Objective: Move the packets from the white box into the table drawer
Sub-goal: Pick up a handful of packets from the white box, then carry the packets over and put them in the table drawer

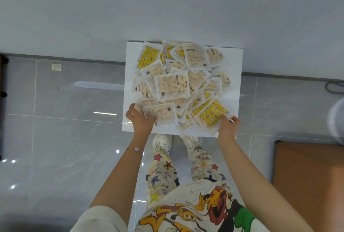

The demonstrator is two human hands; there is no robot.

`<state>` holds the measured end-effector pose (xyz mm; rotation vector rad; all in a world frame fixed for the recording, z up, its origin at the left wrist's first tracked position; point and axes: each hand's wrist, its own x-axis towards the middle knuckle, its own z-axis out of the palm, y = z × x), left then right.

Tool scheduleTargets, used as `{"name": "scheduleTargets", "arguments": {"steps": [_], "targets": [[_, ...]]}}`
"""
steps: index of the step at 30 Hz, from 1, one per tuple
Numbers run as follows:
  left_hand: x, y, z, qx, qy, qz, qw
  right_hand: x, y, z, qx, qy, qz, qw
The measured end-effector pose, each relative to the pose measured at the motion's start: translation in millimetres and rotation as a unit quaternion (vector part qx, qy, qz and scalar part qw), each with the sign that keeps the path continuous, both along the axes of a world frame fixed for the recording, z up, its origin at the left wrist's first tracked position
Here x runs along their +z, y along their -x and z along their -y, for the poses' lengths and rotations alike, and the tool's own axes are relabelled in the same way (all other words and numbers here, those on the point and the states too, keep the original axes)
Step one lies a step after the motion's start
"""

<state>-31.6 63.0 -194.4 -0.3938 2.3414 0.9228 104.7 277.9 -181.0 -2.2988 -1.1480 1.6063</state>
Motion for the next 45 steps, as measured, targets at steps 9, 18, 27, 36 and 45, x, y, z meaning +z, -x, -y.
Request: {"name": "scheduleTargets", "arguments": {"steps": [9,18,27,36,45], "targets": [[2,1,-6,0.166,-0.035,0.067,0.983,4,-9,2,-0.005,0.096,-0.107,0.990],[6,-11,-5,0.065,0.062,-0.060,0.994,1,-10,3,-0.020,0.053,-0.081,0.995],[16,-21,-12,0.134,-0.055,-0.019,0.989,14,-20,0,0.013,0.088,-0.134,0.987],[52,-27,5,0.234,-0.127,0.060,0.962,62,-8,-2,0.126,0.019,-0.104,0.986],[135,-35,49,0.282,-0.250,0.039,0.925,143,43,13,0.285,0.069,-0.165,0.942]]}}
